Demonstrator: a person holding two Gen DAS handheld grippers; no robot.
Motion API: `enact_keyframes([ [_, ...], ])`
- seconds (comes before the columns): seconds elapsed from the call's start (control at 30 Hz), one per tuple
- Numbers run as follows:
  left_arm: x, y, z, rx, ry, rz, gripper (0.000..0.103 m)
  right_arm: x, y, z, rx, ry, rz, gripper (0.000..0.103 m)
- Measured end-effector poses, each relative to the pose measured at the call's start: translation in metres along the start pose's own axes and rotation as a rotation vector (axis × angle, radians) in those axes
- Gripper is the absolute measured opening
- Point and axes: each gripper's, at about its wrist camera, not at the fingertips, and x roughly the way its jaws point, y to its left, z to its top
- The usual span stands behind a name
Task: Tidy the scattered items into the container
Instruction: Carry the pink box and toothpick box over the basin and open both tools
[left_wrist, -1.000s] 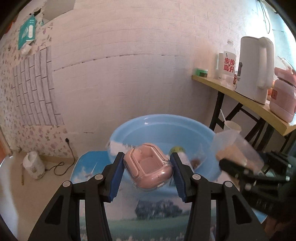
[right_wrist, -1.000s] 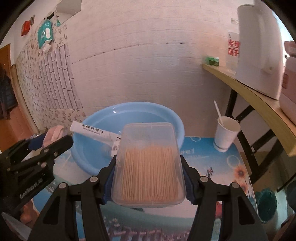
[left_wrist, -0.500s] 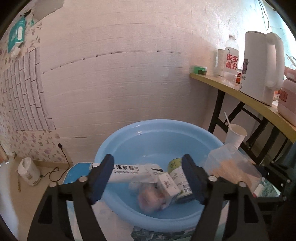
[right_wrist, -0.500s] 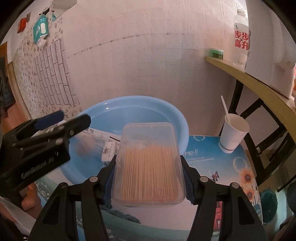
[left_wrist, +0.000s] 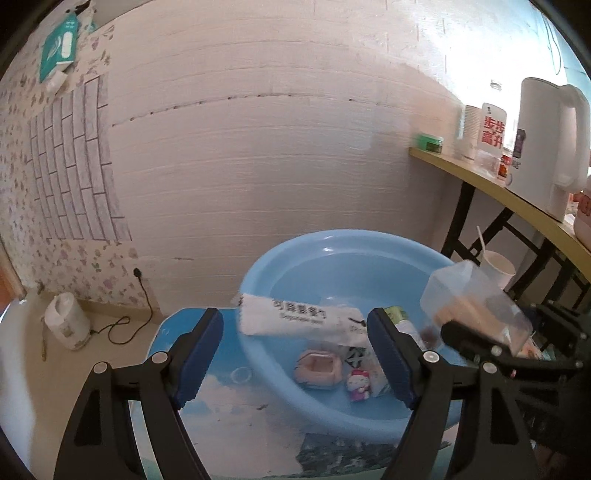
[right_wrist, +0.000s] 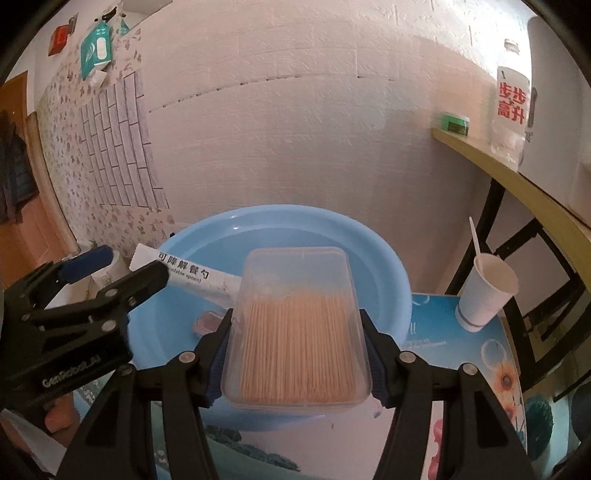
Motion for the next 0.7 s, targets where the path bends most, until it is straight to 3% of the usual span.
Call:
enact_keyframes([
  [0.13, 0.001, 0.008, -0.006, -0.010, 0.014, 0.008, 0.078, 0.009, 0.006, 0.007, -0.017, 0.007, 0.001, 0.065],
  [0.2, 0.001, 0.012, -0.007, -0.022, 0.018, 0.021, 0.078, 0.013, 0.010, 0.010, -0.034, 0.001, -0.023, 0.078],
  [0.3, 0.001, 0.020, -0.010, -0.032, 0.027, 0.031, 0.078, 0.014, 0.012, 0.013, -0.053, -0.026, -0.075, 0.090],
  [0.7, -0.014, 0.022, -0.025, -0.044, 0.067, 0.046, 0.080, 0.005, 0.013, 0.004, -0.022, 0.000, -0.055, 0.090],
])
